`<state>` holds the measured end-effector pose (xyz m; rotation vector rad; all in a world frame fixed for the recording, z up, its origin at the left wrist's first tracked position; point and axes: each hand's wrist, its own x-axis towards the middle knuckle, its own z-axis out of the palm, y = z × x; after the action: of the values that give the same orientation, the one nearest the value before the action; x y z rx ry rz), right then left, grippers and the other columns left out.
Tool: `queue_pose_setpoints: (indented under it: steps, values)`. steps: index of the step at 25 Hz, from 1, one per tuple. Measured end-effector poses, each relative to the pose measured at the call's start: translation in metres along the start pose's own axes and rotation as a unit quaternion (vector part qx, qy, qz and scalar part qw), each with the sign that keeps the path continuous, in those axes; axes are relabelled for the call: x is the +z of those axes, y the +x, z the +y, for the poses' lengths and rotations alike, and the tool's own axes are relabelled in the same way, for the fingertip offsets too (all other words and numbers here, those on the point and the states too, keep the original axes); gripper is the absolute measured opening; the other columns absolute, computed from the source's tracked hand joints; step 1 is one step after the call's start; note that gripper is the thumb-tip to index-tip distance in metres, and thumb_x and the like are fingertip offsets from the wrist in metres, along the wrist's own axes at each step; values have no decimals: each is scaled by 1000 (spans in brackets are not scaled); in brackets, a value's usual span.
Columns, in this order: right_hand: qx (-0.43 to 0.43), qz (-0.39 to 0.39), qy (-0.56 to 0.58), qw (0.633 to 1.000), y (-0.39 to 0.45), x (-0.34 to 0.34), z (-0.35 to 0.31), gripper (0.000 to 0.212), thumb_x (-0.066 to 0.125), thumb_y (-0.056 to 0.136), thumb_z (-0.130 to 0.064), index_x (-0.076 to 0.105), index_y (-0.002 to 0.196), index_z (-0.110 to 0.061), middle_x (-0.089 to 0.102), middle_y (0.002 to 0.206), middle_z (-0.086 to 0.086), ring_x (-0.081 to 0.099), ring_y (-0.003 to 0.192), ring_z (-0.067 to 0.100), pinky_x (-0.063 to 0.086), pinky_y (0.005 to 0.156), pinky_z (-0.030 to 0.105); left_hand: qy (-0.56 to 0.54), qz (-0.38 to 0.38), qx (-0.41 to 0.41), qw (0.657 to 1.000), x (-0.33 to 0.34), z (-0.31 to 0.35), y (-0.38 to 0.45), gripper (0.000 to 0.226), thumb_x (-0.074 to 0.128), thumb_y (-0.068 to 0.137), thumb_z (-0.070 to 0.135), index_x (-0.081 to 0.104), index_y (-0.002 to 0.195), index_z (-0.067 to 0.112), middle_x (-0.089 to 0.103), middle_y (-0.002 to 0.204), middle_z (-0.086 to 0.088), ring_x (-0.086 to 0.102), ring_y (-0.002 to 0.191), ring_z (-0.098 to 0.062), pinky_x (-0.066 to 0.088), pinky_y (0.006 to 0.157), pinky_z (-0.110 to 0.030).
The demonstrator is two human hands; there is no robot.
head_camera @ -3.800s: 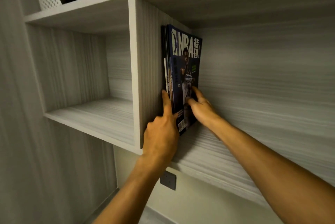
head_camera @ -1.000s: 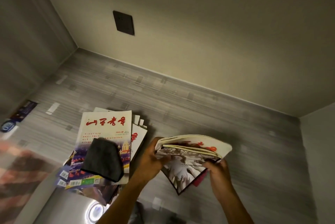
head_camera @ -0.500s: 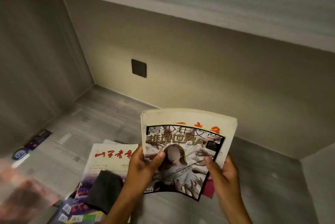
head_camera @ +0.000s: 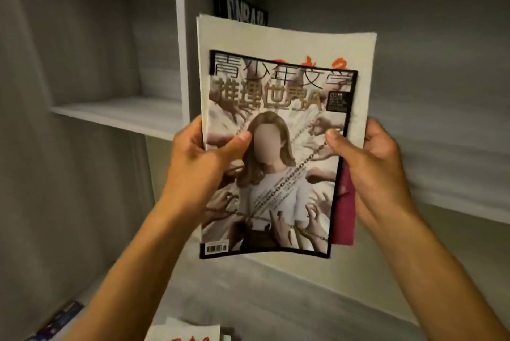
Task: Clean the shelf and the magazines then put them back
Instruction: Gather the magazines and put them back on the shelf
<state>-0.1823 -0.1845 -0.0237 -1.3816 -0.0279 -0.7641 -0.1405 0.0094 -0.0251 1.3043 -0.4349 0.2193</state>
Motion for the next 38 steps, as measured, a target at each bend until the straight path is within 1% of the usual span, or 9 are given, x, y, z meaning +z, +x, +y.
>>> queue_pose_setpoints:
  steps: [5, 12, 14, 17, 19, 23, 26, 31, 38]
  values:
    - [-27, 1, -25, 999, 91, 48, -49, 20, 70, 86, -9, 58, 101, -13, 70, 74, 9, 71, 69, 23, 57, 52, 38, -42, 32, 48, 997, 16, 50, 71, 17, 65, 89, 9, 68, 101, 20, 74, 93, 2, 70, 88, -15, 61, 71, -40]
    - [-68, 49, -309, 947, 149, 79, -22, 57, 68, 85, -26, 37, 133, -30, 46, 133, -3, 49, 109, 16, 45, 81, 26, -17, 108, 114, 987, 39, 19, 135, 16, 66, 86, 15, 69, 94, 29, 73, 93, 9, 69, 92, -11, 58, 81, -43]
    - [-33, -33, -322, 946, 142, 81, 4, 51, 64, 85, -26, 41, 130, -31, 50, 128, -6, 52, 104, 16, 46, 79, 27, -1, 145, 127, 981, 46, 4, 155, 16, 67, 83, 20, 69, 96, 30, 73, 91, 10, 69, 92, -11, 57, 84, -44]
    - [82, -246, -268, 928, 122, 88, 52, 77, 72, 76, -18, 33, 139, -38, 55, 130, -7, 54, 115, 15, 46, 100, 39, 46, 207, 126, 969, 57, -7, 179, 12, 67, 85, 20, 68, 94, 27, 71, 86, 12, 66, 87, -6, 56, 86, -40]
    - [55, -298, -299, 905, 116, 97, 76, 88, 77, 73, -21, 25, 142, -40, 52, 135, -7, 53, 119, 14, 47, 101, 41, 85, 226, 123, 963, 64, -13, 192, 10, 66, 87, 23, 67, 96, 27, 70, 88, 12, 65, 87, -8, 55, 87, -40]
    - [-48, -231, -434, 869, 133, 113, 96, 61, 60, 91, -29, 28, 142, -23, 56, 126, 1, 58, 103, 19, 51, 88, 35, 155, 229, 102, 956, 69, -25, 214, 17, 64, 90, 30, 64, 107, 26, 70, 101, 6, 64, 96, -17, 52, 87, -36]
    - [-32, -229, -423, 876, 146, 112, 102, 67, 59, 92, -28, 20, 147, -26, 58, 119, 7, 57, 92, 20, 48, 72, 33, 162, 156, 189, 956, 59, -35, 211, 31, 62, 90, 25, 55, 121, 28, 67, 110, 8, 64, 100, -11, 54, 89, -35]
    - [3, -202, -411, 889, 160, 119, 109, 80, 64, 88, -43, 11, 149, -41, 54, 135, 3, 59, 106, 27, 53, 81, 39, 285, 132, 263, 912, 23, -67, 198, 30, 62, 90, 13, 57, 118, 22, 53, 113, 5, 58, 98, -13, 55, 85, -36]
    - [-10, -175, -489, 855, 149, 122, 87, 78, 67, 85, -39, 22, 148, -28, 43, 147, 6, 51, 124, 27, 47, 99, 42, 253, 77, 212, 941, -7, -79, 169, 22, 61, 89, 8, 61, 107, 21, 60, 102, 6, 60, 88, -4, 57, 79, -33]
